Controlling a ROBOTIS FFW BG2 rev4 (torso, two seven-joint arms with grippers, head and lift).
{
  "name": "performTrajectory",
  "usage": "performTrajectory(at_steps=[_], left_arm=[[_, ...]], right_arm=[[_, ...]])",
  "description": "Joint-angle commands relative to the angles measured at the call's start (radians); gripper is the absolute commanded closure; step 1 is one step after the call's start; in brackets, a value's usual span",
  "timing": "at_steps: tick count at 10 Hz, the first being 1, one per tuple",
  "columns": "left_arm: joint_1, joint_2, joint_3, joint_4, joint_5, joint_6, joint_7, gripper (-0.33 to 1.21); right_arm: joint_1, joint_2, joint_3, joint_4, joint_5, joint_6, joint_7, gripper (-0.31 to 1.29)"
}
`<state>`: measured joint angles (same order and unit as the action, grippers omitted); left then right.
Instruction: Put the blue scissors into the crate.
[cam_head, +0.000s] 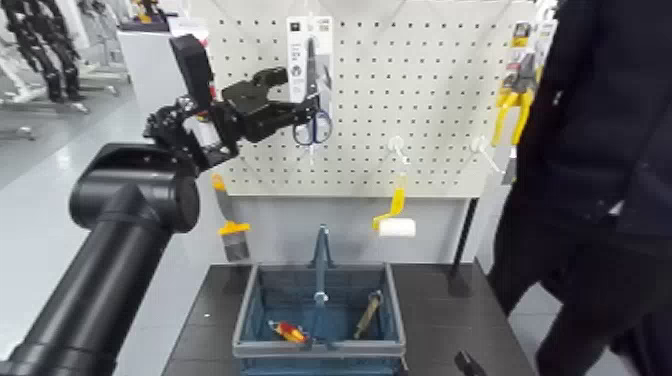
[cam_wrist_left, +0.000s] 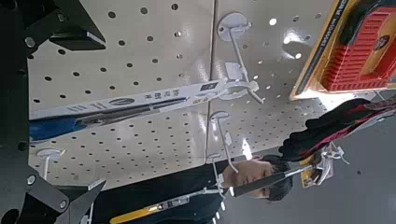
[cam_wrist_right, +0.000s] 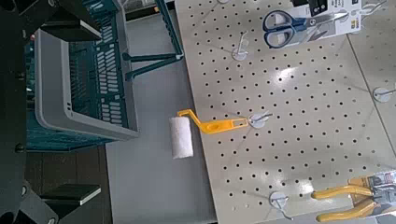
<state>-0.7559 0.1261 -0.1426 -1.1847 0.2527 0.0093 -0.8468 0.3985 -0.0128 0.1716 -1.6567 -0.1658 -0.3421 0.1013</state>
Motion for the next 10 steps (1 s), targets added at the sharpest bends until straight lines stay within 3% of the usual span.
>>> performTrajectory(at_steps=[1,2,3,10], left_arm=[[-0.017,-0.002,-0.003,0.017,-0.001,-0.008,-0.005,0.38],[-0.017,-0.002,-0.002,0.014,-0.004,-0.003,-0.005,0.97],[-0.019,-0.002,0.000,0.007,-0.012,0.011,0.003,1.17],[-0.026,-0.002,0.003,-0.009,-0.026,0.035,0.008,1.17]], right_arm=[[-0.001,0.001,0.000,0.000,-0.001,0.000,0.001,0.15],[-0.001,0.001,0.000,0.000,-0.001,0.000,0.001,0.15],[0.000,-0.001,0.000,0.000,-0.001,0.000,0.001,0.15],[0.000,0.001,-0.001,0.000,-0.001,0.000,0.001,0.15]])
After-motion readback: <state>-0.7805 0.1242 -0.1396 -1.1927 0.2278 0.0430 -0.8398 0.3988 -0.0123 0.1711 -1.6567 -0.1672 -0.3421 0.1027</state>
